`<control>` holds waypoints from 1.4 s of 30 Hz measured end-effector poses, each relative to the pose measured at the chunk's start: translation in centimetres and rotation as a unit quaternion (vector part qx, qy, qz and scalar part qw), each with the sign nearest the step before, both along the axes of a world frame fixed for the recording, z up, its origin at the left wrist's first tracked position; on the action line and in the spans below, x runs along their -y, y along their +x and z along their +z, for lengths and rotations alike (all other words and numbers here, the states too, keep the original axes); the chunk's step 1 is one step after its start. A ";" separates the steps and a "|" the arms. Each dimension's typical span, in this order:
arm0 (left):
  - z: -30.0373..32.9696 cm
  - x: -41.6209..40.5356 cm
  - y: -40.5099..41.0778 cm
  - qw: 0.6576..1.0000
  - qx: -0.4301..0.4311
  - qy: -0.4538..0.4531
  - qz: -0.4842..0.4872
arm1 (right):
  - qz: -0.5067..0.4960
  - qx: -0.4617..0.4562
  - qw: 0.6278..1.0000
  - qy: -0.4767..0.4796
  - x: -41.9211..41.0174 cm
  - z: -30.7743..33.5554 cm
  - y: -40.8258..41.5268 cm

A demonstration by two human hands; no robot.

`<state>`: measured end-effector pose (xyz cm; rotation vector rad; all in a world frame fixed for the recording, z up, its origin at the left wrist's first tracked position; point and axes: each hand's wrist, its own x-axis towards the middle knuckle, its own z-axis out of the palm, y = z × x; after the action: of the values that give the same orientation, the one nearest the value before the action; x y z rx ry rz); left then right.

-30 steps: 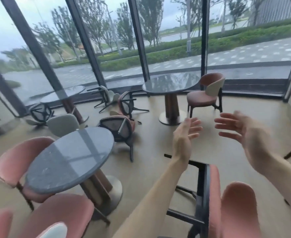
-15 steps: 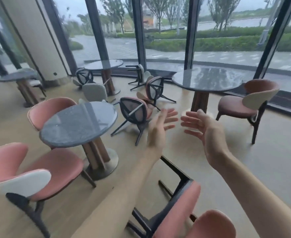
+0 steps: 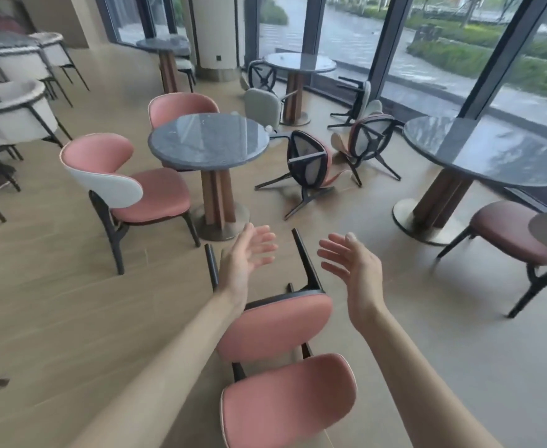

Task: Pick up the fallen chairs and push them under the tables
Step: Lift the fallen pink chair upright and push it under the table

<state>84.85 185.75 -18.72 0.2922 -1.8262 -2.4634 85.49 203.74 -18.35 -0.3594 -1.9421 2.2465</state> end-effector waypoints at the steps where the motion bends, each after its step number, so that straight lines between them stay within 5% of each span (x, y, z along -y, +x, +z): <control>1: 0.2 0.1 1.2 1.000 0.000 0.000 0.015 | 0.008 0.002 1.000 0.002 -0.1 -0.1 1.1; 10: -7.6 1.2 13.0 0.996 0.061 -0.002 0.063 | 0.045 0.042 0.998 0.023 -0.6 -5.1 12.0; 15: -13.7 -0.6 20.3 0.976 0.201 0.057 0.066 | 0.045 0.158 0.986 0.009 -2.7 -10.3 18.6; 24: -20.9 -3.9 19.3 0.952 0.282 0.080 0.094 | 0.068 0.258 0.964 0.001 -6.2 -18.7 15.8; 34: -36.3 -6.7 14.5 0.881 0.404 0.152 0.195 | 0.121 0.370 0.921 -0.027 -9.7 -36.1 7.2; 42: -58.5 -7.5 12.9 0.840 0.482 0.168 0.182 | 0.090 0.454 0.887 0.007 -10.8 -58.2 7.1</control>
<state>97.75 193.29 -77.19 1.9843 -1.2397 -2.4701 92.62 214.57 -76.53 -1.5154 -2.4402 2.3908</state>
